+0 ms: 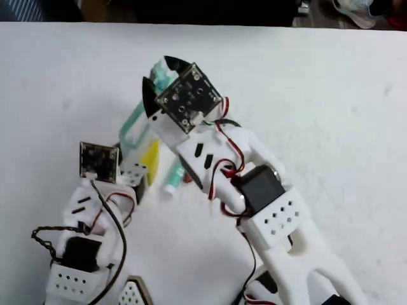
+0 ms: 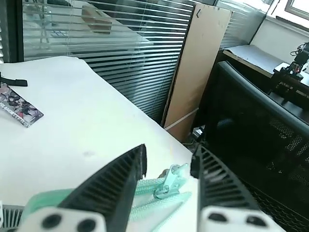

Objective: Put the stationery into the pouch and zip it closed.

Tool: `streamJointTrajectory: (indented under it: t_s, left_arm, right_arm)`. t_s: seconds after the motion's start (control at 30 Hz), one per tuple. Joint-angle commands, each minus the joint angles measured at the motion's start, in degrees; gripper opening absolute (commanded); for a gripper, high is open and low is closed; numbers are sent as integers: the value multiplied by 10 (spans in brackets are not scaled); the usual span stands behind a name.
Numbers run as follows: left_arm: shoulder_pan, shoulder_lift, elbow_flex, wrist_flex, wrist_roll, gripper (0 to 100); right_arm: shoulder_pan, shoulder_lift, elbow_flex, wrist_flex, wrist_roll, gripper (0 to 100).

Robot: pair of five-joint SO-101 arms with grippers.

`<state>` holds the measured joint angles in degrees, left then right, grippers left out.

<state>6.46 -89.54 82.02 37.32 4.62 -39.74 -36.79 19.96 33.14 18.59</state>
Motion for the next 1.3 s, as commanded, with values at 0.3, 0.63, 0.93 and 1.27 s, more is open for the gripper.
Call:
streamJointTrajectory:
  t_s: [0.3, 0.63, 0.93, 1.27]
  left_arm:
    - [-5, -7, -25, 4, -3, 199]
    - [-3, -7, -26, 4, -3, 199]
    - [-2, -7, -26, 4, -2, 199]
    - [-5, -7, -26, 4, -3, 199]
  right_arm:
    - [73, -4, 8, 15, 8, 141]
    - [156, 1, 171, -6, 4, 141]
    - [169, 2, 316, -182, -48, 94]
    - [189, 50, 287, -167, -49, 57]
